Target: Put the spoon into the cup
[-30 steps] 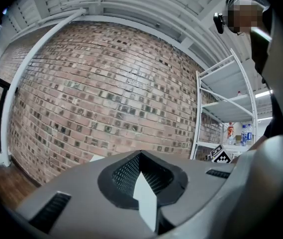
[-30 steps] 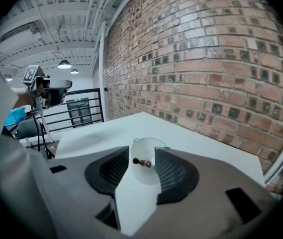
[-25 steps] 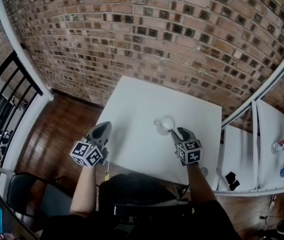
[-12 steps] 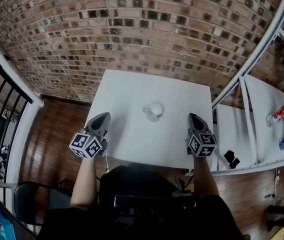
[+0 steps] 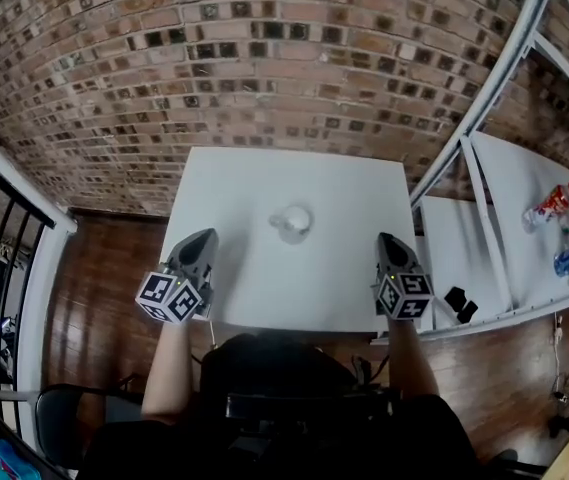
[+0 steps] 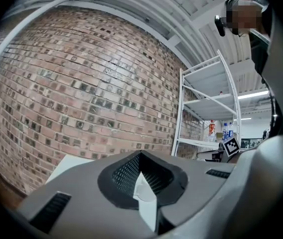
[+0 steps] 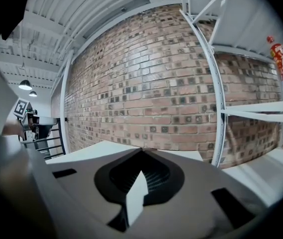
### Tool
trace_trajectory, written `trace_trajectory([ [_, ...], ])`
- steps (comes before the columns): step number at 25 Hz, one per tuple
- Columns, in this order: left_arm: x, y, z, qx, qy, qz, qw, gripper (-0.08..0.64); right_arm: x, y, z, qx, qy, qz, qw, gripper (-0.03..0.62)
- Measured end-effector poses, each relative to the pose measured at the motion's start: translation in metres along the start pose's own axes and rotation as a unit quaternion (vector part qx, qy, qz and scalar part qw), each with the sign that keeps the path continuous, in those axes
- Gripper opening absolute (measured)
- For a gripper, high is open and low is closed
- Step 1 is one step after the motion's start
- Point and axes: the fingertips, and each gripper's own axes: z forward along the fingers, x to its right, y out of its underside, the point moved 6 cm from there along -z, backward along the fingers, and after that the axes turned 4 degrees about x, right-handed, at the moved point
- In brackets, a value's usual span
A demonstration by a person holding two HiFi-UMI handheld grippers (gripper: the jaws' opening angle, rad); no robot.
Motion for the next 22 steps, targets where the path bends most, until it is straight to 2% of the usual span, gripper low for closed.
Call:
trace_trajectory([
  [22,-0.019,0.008,-0.02,0.002,-0.046,-0.005,0.9989,0.003,-0.026,0.01,0.031,-0.015,-0.046,-0.001,0.999,0.002],
])
